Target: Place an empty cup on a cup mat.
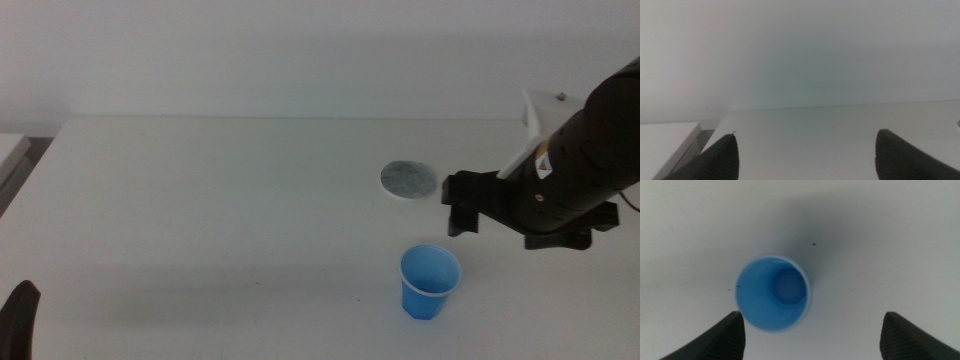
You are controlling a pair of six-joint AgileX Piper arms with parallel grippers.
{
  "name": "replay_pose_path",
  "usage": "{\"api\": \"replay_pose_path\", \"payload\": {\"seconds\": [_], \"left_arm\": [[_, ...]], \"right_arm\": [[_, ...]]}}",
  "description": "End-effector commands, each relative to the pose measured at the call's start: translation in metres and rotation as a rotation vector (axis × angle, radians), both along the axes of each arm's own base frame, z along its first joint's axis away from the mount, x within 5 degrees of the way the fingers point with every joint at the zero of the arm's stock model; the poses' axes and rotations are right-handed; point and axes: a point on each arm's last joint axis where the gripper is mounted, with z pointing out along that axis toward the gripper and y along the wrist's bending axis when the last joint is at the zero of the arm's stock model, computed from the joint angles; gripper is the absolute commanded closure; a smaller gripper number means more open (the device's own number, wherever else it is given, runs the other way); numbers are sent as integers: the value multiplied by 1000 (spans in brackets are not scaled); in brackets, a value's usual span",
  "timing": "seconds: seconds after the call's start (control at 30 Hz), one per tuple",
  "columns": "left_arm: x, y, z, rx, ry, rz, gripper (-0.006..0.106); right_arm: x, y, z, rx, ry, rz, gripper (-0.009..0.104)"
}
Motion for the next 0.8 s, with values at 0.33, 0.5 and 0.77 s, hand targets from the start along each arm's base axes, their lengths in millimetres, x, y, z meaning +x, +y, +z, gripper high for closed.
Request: {"api": "replay_pose_path", "payload": {"seconds": [0.33, 0.5, 0.77], "left_arm": [[0, 0, 1, -8, -6, -5, 7], [0, 0, 1, -8, -6, -5, 7], [0, 0, 1, -8, -6, -5, 7]], "right_arm": [[18, 13, -27, -46, 26, 20, 4], [23, 16, -42, -71, 65, 21, 4], [30, 20, -67, -117, 137, 19, 4]]}}
